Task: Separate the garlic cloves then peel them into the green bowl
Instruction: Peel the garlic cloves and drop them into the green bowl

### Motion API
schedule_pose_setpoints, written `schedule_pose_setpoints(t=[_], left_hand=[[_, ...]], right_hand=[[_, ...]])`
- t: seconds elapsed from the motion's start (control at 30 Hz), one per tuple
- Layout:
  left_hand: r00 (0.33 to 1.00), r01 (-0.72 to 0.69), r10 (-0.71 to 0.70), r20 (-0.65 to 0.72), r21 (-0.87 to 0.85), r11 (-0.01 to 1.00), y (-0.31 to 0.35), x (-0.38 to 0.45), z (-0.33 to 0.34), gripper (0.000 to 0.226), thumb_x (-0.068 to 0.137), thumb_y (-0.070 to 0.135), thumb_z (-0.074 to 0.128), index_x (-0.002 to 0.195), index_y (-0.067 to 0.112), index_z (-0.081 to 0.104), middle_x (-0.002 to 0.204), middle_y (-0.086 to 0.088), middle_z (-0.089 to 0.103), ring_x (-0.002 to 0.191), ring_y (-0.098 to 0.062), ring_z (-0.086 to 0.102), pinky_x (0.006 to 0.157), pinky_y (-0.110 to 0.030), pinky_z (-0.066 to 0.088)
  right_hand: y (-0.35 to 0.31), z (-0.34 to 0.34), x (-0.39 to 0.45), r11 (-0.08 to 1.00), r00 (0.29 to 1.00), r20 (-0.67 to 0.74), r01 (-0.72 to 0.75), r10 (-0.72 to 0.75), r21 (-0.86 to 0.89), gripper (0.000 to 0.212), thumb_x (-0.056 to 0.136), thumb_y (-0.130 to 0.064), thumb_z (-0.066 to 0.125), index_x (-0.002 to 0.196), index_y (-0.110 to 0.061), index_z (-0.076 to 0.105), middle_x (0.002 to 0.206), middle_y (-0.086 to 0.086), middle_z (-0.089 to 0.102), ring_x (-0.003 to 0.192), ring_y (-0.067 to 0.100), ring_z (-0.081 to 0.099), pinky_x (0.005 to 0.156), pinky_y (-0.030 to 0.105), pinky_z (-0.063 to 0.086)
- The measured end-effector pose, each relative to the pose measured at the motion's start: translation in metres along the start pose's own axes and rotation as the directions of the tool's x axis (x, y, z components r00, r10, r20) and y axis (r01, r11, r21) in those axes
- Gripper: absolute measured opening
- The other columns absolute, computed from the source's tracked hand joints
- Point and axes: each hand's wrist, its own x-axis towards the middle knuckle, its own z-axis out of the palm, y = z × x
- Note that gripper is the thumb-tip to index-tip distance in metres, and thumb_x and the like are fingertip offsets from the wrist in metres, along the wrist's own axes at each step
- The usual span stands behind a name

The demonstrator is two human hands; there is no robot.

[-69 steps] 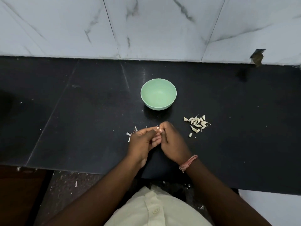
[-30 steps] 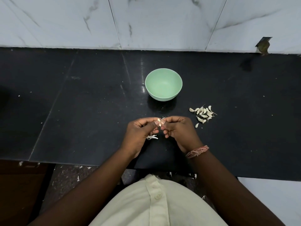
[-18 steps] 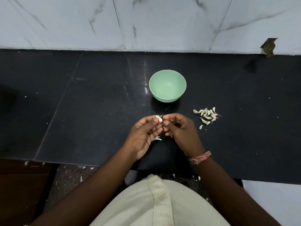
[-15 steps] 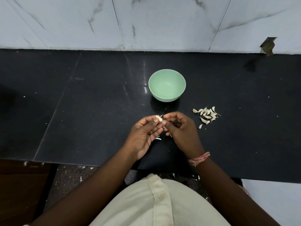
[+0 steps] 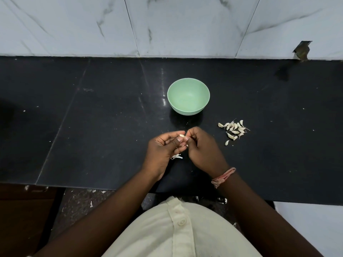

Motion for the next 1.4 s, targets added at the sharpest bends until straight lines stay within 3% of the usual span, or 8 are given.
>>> schedule_pose_setpoints(t=[0.47,0.67,0.83,1.0,1.1,1.23,1.33,1.4], left_hand=[[0.998,-0.059,0.06,-0.016,0.066,0.996,-0.001,0.004,0.0,0.018,0.092,-0.001,0.068,0.109,0.0,0.073,0.1,-0.022,0.076,0.088,-0.02,0.074,0.077,-0.022,0.06],[0.999,-0.029,0.028,-0.023,-0.015,0.999,-0.003,0.003,-0.004,0.014,0.091,-0.003,0.066,0.104,0.001,0.07,0.093,-0.015,0.076,0.088,-0.02,0.073,0.081,-0.028,0.061],[0.999,-0.033,0.033,0.001,-0.072,0.997,-0.006,0.003,-0.003,0.011,0.091,-0.004,0.065,0.099,0.004,0.065,0.098,-0.016,0.075,0.097,-0.023,0.073,0.082,-0.029,0.06],[0.999,-0.042,0.042,-0.005,-0.11,0.993,-0.007,0.004,-0.002,0.012,0.092,-0.005,0.062,0.097,0.006,0.062,0.086,-0.011,0.073,0.084,-0.017,0.072,0.075,-0.025,0.059],[0.999,-0.042,0.04,-0.017,-0.137,0.99,-0.007,0.004,-0.002,0.016,0.093,-0.005,0.06,0.104,0.006,0.065,0.085,-0.01,0.07,0.079,-0.014,0.071,0.073,-0.022,0.059],[1.0,-0.004,0.001,-0.014,-0.204,0.979,-0.007,0.004,-0.002,0.021,0.086,0.004,0.066,0.106,0.006,0.071,0.089,-0.009,0.073,0.08,-0.015,0.07,0.072,-0.021,0.058],[0.999,0.022,-0.028,-0.023,-0.232,0.972,-0.006,0.004,-0.002,0.017,0.09,0.0,0.062,0.105,0.004,0.069,0.084,-0.007,0.073,0.075,-0.015,0.07,0.069,-0.021,0.058],[0.998,0.043,-0.052,-0.031,-0.239,0.97,-0.007,0.005,-0.003,0.018,0.089,0.002,0.063,0.107,0.004,0.069,0.082,-0.004,0.072,0.073,-0.011,0.069,0.068,-0.022,0.058]], right_hand=[[-0.003,0.003,-0.001,0.997,0.999,0.013,0.035,-0.034,-0.07,0.006,0.095,-0.002,0.053,0.092,-0.007,0.052,0.086,0.005,0.056,0.079,0.019,0.051,0.066,0.025,0.03],[-0.002,0.004,-0.002,0.989,0.992,0.036,0.123,-0.12,-0.079,0.005,0.098,-0.003,0.049,0.095,-0.007,0.051,0.093,0.007,0.055,0.084,0.019,0.052,0.072,0.027,0.037],[0.0,0.007,-0.005,0.981,0.986,0.013,0.168,-0.168,-0.094,0.01,0.095,0.003,0.049,0.098,-0.007,0.05,0.096,0.005,0.051,0.085,0.015,0.048,0.075,0.02,0.033],[0.0,0.008,-0.009,0.975,0.976,-0.005,0.219,-0.219,-0.049,0.006,0.098,-0.002,0.048,0.1,-0.006,0.051,0.098,0.006,0.052,0.086,0.015,0.049,0.076,0.027,0.04],[-0.003,0.004,-0.01,0.97,0.97,0.004,0.244,-0.244,0.009,0.004,0.101,-0.003,0.048,0.1,-0.006,0.051,0.097,0.003,0.053,0.084,0.011,0.05,0.076,0.023,0.041],[-0.006,0.002,-0.01,0.978,0.987,0.021,0.156,-0.16,0.137,0.009,0.105,-0.014,0.046,0.097,-0.012,0.05,0.084,-0.006,0.054,0.075,0.005,0.052,0.073,0.026,0.045],[-0.007,0.0,-0.007,0.961,1.0,-0.027,0.003,0.005,0.276,0.006,0.101,-0.01,0.055,0.095,-0.011,0.056,0.074,0.003,0.066,0.067,0.018,0.065,0.071,0.045,0.057],[-0.009,-0.002,-0.005,0.941,0.995,-0.064,-0.056,0.082,0.335,0.009,0.095,-0.001,0.063,0.093,-0.009,0.062,0.079,0.006,0.071,0.071,0.025,0.07,0.074,0.049,0.061]])
